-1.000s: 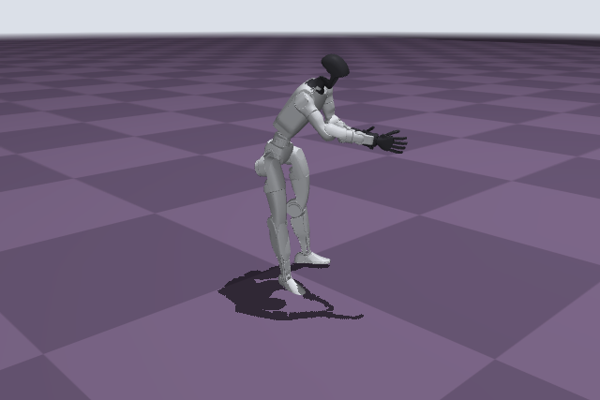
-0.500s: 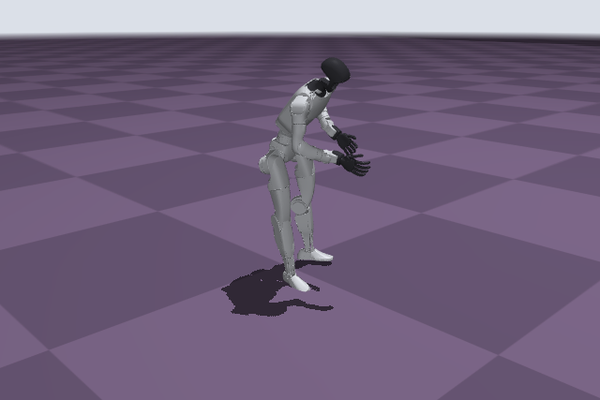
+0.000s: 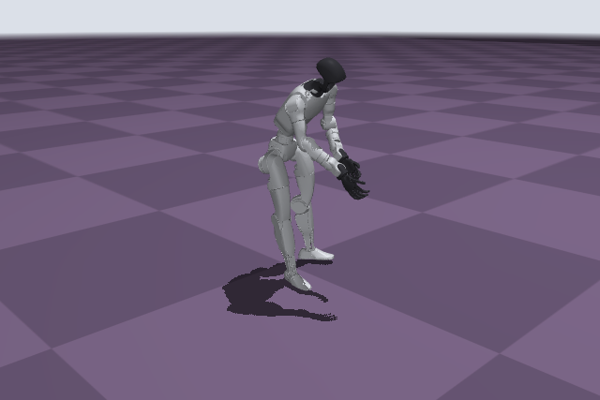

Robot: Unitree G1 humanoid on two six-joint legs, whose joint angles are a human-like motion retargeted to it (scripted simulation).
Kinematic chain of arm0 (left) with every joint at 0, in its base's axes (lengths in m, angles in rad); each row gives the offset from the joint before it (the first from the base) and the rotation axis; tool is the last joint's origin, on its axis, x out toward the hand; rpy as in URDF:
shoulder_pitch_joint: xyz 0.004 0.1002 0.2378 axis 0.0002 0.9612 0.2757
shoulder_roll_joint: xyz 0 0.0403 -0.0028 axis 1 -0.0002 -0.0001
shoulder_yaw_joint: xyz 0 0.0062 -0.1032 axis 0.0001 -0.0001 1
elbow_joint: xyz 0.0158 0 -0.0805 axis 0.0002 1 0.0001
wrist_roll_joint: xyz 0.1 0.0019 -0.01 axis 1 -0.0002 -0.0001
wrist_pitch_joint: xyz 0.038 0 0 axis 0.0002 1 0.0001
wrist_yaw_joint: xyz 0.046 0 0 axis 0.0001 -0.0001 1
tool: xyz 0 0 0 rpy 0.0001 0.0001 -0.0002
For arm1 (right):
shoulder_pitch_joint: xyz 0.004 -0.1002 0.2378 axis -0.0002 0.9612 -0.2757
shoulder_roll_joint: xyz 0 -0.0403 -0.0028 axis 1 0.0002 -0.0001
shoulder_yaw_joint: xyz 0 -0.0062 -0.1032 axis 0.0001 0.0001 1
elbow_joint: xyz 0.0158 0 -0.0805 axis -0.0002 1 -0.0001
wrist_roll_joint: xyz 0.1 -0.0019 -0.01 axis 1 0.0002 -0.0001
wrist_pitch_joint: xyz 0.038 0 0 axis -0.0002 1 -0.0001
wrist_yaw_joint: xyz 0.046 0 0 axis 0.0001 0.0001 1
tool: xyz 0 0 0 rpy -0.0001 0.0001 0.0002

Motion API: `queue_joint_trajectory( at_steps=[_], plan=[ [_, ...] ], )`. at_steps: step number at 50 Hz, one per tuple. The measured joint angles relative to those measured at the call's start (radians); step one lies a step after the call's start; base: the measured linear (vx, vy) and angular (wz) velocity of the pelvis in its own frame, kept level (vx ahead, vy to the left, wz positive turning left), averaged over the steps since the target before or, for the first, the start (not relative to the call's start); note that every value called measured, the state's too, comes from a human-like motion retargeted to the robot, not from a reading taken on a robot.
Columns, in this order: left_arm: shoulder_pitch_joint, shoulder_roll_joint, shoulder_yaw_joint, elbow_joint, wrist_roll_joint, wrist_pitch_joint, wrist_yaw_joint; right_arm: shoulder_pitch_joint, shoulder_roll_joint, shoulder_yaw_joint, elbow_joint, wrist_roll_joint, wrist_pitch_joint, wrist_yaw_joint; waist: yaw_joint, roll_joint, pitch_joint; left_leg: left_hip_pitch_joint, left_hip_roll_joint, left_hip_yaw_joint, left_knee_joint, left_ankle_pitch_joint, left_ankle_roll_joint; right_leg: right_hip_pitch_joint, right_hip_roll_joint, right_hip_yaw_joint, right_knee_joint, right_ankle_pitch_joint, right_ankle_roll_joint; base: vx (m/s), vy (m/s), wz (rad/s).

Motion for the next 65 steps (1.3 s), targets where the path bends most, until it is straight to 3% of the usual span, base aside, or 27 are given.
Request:
queue_joint_trajectory(
  at_steps=[5, 8, 12, 15, 20, 25, 30, 35, 40, 45, 51, 58, 61, 65],
  plan=[
    [0.435, 0.203, 0.044, -0.283, -0.002, -0.014, -0.075, 0.361, 0.111, 0.067, -0.195, 0.023, 0.006, 0.054, 0.023, 0.028, 0.011, 0.024, 0.002, 0.025, 0.000, -0.010, 0.000, 0.014, 0.007, 0.022, -0.010, -0.002, 0.000, 0.07, -0.03, -0.23],
    [0.573, 0.294, 0.063, -0.449, -0.009, -0.026, -0.127, 0.465, 0.094, 0.065, -0.316, -0.004, -0.007, 0.100, 0.042, 0.046, 0.007, 0.028, 0.006, 0.033, 0.000, -0.010, 0.000, 0.013, 0.014, 0.029, -0.011, -0.002, 0.000, 0.01, -0.01, -0.06],
    [0.559, 0.333, 0.020, -0.625, 0.020, -0.030, -0.123, 0.472, -0.025, 0.015, -0.493, -0.014, -0.051, 0.111, 0.051, 0.055, -0.008, 0.035, 0.015, 0.032, 0.000, -0.006, 0.000, 0.016, 0.023, 0.029, -0.005, -0.006, 0.000, 0.00, 0.00, 0.00],
    [0.395, 0.272, -0.055, -0.663, 0.072, -0.011, -0.091, 0.390, -0.139, -0.042, -0.557, 0.046, -0.098, 0.094, 0.041, 0.043, -0.025, 0.036, 0.023, 0.023, 0.000, -0.002, 0.000, 0.016, 0.028, 0.021, 0.004, -0.011, 0.000, 0.00, 0.00, 0.00],
    [-0.032, 0.012, -0.153, -0.446, 0.104, 0.031, -0.041, 0.146, -0.289, -0.129, -0.439, 0.190, -0.195, 0.056, 0.004, 0.002, -0.025, 0.035, 0.032, 0.002, 0.000, 0.009, 0.000, 0.021, 0.033, 0.001, 0.010, -0.013, 0.000, -0.06, -0.02, 0.11],
    [-0.429, -0.222, -0.213, 0.031, -0.009, 0.011, 0.128, -0.155, -0.324, -0.182, -0.036, 0.297, -0.180, 0.047, -0.045, -0.040, 0.001, 0.025, 0.027, -0.009, 0.000, 0.020, 0.000, 0.022, 0.032, -0.016, 0.004, -0.004, 0.000, -0.10, 0.01, 0.11],
    [-0.531, -0.239, -0.264, 0.279, -0.042, 0.011, 0.146, -0.233, -0.259, -0.173, 0.199, 0.347, -0.142, 0.064, -0.066, -0.045, 0.008, 0.000, 0.020, -0.001, 0.000, 0.023, 0.000, -0.002, 0.029, -0.011, -0.006, 0.010, 0.000, -0.03, 0.01, 0.01],
    [-0.191, -0.040, -0.215, 0.059, 0.088, 0.002, 0.083, 0.053, -0.098, -0.122, -0.030, 0.292, -0.186, 0.066, -0.069, -0.012, 0.035, 0.036, 0.016, 0.024, 0.000, 0.008, 0.000, 0.021, 0.025, 0.019, -0.008, 0.007, 0.000, 0.06, 0.02, -0.21],
    [0.230, 0.164, -0.123, -0.223, 0.086, -0.020, 0.031, 0.359, 0.072, -0.138, -0.270, 0.246, -0.191, 0.048, -0.065, 0.030, 0.038, 0.048, 0.008, 0.056, 0.000, -0.004, 0.000, 0.016, 0.021, 0.055, -0.011, 0.008, 0.000, 0.08, 0.03, -0.28],
    [0.422, 0.214, -0.119, -0.448, 0.092, -0.066, 0.018, 0.482, 0.069, -0.171, -0.469, 0.234, -0.221, 0.062, -0.080, 0.050, 0.039, 0.054, 0.005, 0.078, 0.000, -0.006, 0.000, 0.012, 0.025, 0.075, -0.017, 0.015, 0.000, 0.02, 0.02, -0.18],
    [0.159, 0.014, -0.230, -0.483, 0.147, -0.051, 0.070, 0.366, -0.145, -0.262, -0.538, 0.297, -0.298, 0.060, -0.116, 0.022, 0.019, 0.062, 0.008, 0.080, 0.000, -0.005, 0.000, 0.019, 0.031, 0.074, -0.021, 0.023, 0.000, 0.00, 0.00, 0.00],
    [-0.458, -0.293, -0.294, 0.059, 0.091, 0.014, 0.150, -0.015, -0.366, -0.352, -0.052, 0.430, -0.244, 0.114, -0.161, -0.024, 0.016, 0.065, 0.004, 0.067, 0.000, 0.000, 0.000, 0.032, 0.028, 0.054, -0.025, 0.029, 0.000, 0.00, 0.00, 0.00],
    [-0.589, -0.341, -0.301, 0.251, 0.055, 0.027, 0.157, -0.110, -0.415, -0.350, 0.145, 0.467, -0.192, 0.141, -0.167, -0.021, 0.012, 0.058, 0.002, 0.065, 0.000, 0.003, 0.000, 0.027, 0.027, 0.049, -0.026, 0.030, 0.000, 0.00, 0.00, 0.00],
    [-0.540, -0.297, -0.302, 0.276, -0.002, 0.022, 0.088, -0.072, -0.401, -0.298, 0.179, 0.483, -0.160, 0.171, -0.157, 0.013, 0.018, 0.054, 0.004, 0.071, 0.000, 0.002, 0.000, 0.018, 0.028, 0.055, -0.022, 0.026, 0.000, 0.00, 0.00, 0.00]
  ],
)
